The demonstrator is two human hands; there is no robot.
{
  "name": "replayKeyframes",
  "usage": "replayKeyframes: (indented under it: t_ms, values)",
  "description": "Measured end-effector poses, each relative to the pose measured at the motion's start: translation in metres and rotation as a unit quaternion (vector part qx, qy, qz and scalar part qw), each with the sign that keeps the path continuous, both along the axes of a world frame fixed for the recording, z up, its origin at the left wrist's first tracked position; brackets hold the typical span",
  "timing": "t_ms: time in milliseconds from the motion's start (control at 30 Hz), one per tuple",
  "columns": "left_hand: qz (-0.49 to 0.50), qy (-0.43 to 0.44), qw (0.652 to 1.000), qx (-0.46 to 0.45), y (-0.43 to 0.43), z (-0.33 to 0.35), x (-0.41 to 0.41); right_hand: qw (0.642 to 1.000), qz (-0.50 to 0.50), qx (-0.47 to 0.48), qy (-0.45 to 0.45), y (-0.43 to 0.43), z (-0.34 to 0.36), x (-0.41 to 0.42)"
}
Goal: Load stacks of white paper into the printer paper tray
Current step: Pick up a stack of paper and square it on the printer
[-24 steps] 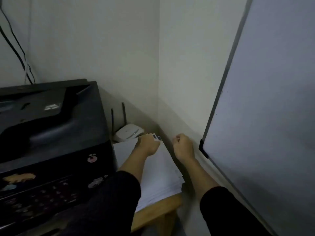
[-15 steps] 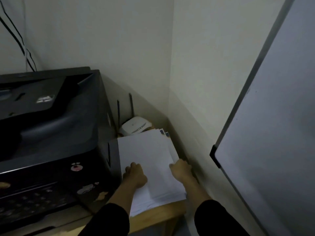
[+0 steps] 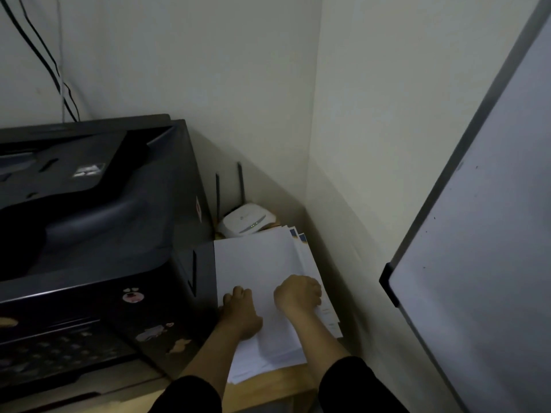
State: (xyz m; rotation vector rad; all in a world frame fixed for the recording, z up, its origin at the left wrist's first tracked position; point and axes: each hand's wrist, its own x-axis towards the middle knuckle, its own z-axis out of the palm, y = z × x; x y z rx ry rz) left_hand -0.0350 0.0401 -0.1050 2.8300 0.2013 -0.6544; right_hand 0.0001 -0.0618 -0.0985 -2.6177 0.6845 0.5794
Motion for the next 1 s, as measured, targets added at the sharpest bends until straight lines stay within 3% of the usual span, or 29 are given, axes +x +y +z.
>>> replayKeyframes:
  t_ms: [100,200,300,433,567,700,800,900,1000]
  values:
    - [-0.004,0.0,1.0,-0.001,0.001,0.0,-0.001,0.999,0.004,-0.008,-0.05,0.001,0.003,-0.003]
    - [-0.003,-0.003,1.0,-0.008,0.002,0.001,0.0,0.985,-0.025,0.105,-0.133,-0.005,0.01,-0.001]
    - [0.0,0.001,1.0,-0.014,0.004,0.002,0.0,0.972,-0.054,0.205,-0.102,-0.014,0.017,0.005]
    - [0.014,0.011,1.0,-0.012,0.001,0.004,-0.001,0.975,-0.044,0.2,-0.081,-0.033,0.019,0.006]
    - [0.123,0.03,0.989,-0.08,-0.009,0.022,0.008,0.962,-0.052,0.25,-0.095,-0.052,0.017,0.01]
    - [0.303,-0.08,0.938,-0.151,-0.017,0.054,0.02,0.951,-0.04,0.287,-0.102,-0.072,0.025,0.01]
    - [0.387,-0.116,0.895,-0.19,-0.021,0.083,0.033,0.916,-0.074,0.37,-0.131,-0.084,0.033,0.01]
    - [0.363,-0.138,0.906,-0.167,-0.023,0.12,0.045,0.874,-0.121,0.447,-0.151,-0.086,0.044,0.01]
    - [0.263,-0.231,0.932,-0.096,-0.029,0.165,0.048,0.839,-0.141,0.5,-0.163,-0.081,0.058,0.011]
